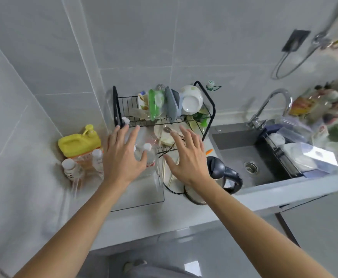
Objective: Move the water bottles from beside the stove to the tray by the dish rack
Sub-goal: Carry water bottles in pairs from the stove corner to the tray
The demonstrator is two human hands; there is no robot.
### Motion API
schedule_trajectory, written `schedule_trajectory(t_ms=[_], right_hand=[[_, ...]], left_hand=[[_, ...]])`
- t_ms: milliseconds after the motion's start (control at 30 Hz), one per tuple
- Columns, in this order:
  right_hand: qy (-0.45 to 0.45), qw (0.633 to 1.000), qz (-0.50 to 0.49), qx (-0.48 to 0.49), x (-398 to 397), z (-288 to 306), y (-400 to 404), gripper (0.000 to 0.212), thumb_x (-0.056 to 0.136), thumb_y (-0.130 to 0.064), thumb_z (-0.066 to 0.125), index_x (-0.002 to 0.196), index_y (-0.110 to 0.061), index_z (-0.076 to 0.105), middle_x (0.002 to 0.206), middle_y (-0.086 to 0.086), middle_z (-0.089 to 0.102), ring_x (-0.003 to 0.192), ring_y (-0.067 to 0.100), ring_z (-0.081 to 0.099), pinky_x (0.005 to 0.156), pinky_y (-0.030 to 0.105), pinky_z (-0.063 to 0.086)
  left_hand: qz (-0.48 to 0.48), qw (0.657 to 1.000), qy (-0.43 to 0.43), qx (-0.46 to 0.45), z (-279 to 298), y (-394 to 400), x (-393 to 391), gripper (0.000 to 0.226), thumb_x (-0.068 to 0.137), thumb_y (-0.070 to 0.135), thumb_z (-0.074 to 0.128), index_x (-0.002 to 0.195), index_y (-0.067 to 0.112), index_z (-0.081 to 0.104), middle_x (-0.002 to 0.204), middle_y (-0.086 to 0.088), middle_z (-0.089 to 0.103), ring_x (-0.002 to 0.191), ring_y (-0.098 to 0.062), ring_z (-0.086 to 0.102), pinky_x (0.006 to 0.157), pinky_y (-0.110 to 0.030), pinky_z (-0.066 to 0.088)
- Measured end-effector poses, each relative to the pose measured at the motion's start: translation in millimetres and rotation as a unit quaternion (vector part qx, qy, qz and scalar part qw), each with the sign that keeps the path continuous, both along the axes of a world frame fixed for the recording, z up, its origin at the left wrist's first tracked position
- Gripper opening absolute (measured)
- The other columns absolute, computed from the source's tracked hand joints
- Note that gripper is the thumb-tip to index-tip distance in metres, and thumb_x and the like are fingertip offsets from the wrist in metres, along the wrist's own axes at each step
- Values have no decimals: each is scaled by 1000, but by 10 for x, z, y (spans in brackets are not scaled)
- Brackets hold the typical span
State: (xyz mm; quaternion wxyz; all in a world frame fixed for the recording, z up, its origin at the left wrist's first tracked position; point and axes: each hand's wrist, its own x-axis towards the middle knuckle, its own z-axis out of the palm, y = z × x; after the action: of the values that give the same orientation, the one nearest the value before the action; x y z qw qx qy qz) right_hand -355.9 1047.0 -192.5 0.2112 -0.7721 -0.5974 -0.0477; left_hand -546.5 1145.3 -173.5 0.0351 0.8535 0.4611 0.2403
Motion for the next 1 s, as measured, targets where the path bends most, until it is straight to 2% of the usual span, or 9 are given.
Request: schedule_trajectory(t_ms=[67,133,333,467,600,800,1000], right_hand=[[6,1000,-31,1,195,82,-361,73,96,-61,54,160,-29,37,171,7,29,157,33,25,130,52,19],[10,998,-64,5,463,151,-777,74,96,-63,52,161,-32,35,173,4,26,160,31,20,131,53,15],[9,984,-178,15,1463,252,-2501,78,96,-64,49,165,-32,30,175,5,23,162,32,16,132,54,13],[13,954,-300,16,2104,262,-3850,80,95,-65,49,165,-33,29,174,5,24,162,32,15,131,54,16],[19,908,-419,19,2540,285,-5088,82,94,-67,46,165,-30,29,174,6,24,163,30,15,131,54,15],[18,817,-576,3,2933,211,-6628,81,95,-67,48,164,-30,29,174,6,23,162,31,15,132,53,13],[23,716,-698,-4,3271,102,-7782,81,95,-67,47,165,-30,29,173,6,26,162,29,16,133,51,10]], left_hand=[[-19,1000,-3,8,92,-236,275,73,89,52,51,155,19,47,154,-13,49,146,-38,39,120,-52,34],[-44,999,-6,20,197,-540,625,74,90,51,58,156,22,44,158,-11,46,150,-36,35,123,-52,31],[-146,989,-19,17,312,-1843,1959,75,90,50,61,158,25,40,163,-9,41,154,-33,29,125,-53,27],[-261,965,-6,-1,339,-2933,2868,78,91,50,60,161,27,34,166,-8,35,158,-30,22,129,-50,19],[-383,924,10,-6,351,-3932,3698,80,90,52,57,162,28,32,166,-7,36,159,-29,21,130,-50,16],[-535,845,13,-3,244,-5302,4835,81,88,49,67,160,26,37,164,-7,38,156,-30,26,128,-51,22],[-656,754,26,-10,75,-6495,5870,80,89,56,56,161,29,34,166,-7,36,157,-31,26,129,-51,20]])
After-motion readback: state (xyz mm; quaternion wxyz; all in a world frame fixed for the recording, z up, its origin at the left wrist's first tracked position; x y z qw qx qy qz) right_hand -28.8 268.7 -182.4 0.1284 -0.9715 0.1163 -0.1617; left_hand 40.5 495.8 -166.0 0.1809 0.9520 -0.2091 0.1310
